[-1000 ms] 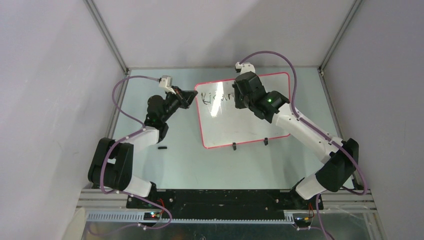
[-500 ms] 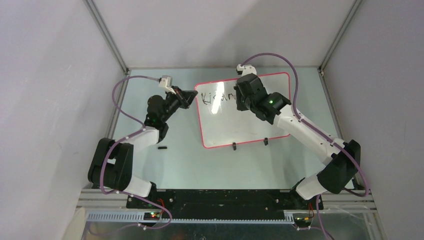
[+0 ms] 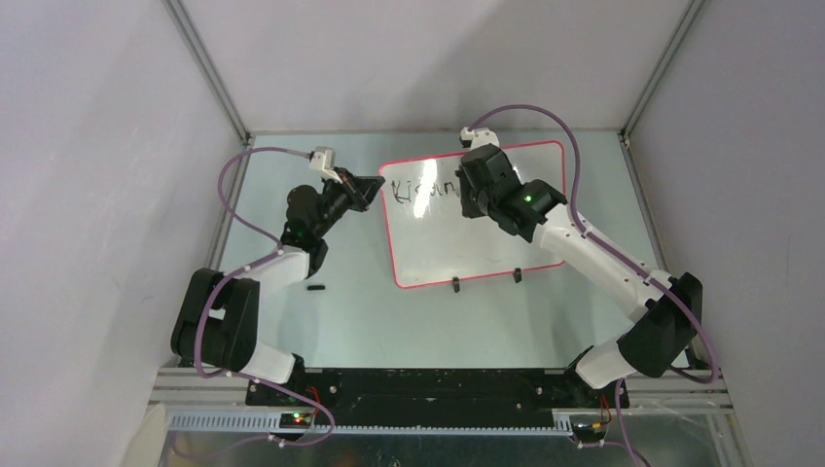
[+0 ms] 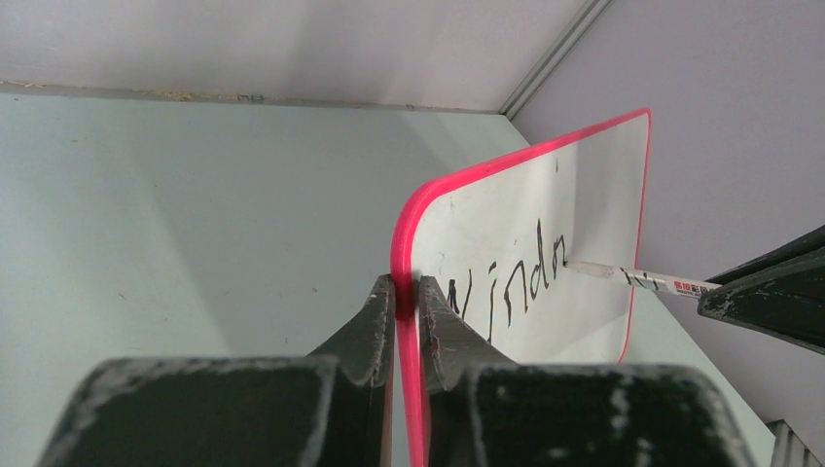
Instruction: Write a sentence on the whiteboard
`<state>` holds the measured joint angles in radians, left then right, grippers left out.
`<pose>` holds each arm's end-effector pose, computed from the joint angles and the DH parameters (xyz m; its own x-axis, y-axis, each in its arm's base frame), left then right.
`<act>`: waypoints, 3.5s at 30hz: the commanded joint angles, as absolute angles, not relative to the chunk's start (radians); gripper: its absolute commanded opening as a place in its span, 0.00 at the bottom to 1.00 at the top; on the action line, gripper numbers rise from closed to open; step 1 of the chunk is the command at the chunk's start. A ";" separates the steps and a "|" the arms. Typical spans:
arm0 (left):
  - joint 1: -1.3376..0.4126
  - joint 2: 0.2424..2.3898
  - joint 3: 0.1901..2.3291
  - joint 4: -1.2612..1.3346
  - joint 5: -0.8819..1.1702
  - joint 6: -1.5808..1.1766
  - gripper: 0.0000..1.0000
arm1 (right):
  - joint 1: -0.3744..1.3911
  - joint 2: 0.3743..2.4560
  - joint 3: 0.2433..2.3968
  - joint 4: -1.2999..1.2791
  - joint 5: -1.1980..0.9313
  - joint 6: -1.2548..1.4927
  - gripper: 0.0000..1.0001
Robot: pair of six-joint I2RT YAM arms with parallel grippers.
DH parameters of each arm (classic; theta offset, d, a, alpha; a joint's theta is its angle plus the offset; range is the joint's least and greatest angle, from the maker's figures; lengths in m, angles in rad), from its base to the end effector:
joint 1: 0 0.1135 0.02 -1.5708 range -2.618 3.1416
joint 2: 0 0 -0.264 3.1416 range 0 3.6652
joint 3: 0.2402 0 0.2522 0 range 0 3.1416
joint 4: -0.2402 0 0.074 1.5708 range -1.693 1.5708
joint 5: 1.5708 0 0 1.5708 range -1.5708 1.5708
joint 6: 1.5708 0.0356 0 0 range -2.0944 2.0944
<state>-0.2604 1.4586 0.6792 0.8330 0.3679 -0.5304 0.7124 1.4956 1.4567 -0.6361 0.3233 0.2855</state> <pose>0.3000 -0.0932 0.2521 -0.2524 -0.4212 -0.8711 0.5328 0.6910 -0.4885 0.2582 0.2081 0.3598 -0.5755 -0.1442 -0.8050 -0.2814 0.9591 0.0294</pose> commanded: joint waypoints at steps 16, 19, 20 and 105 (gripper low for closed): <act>-0.285 1.414 0.673 0.864 0.376 -0.483 0.00 | 0.703 1.341 1.342 -0.519 0.343 0.273 0.00; -0.285 1.413 0.671 0.868 0.376 -0.484 0.00 | 0.703 1.348 1.340 -0.502 0.343 0.272 0.00; -0.285 1.414 0.671 0.868 0.377 -0.483 0.00 | 0.703 1.352 1.340 -0.500 0.343 0.272 0.00; -0.294 1.406 0.663 0.879 0.376 -0.472 0.00 | 0.707 1.431 1.381 -0.460 0.380 0.240 0.00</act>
<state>-0.2703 1.4452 0.6674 0.8436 0.3515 -0.5137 0.7036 1.4231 1.3411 -0.4957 0.3840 0.2504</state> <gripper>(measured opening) 0.109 0.148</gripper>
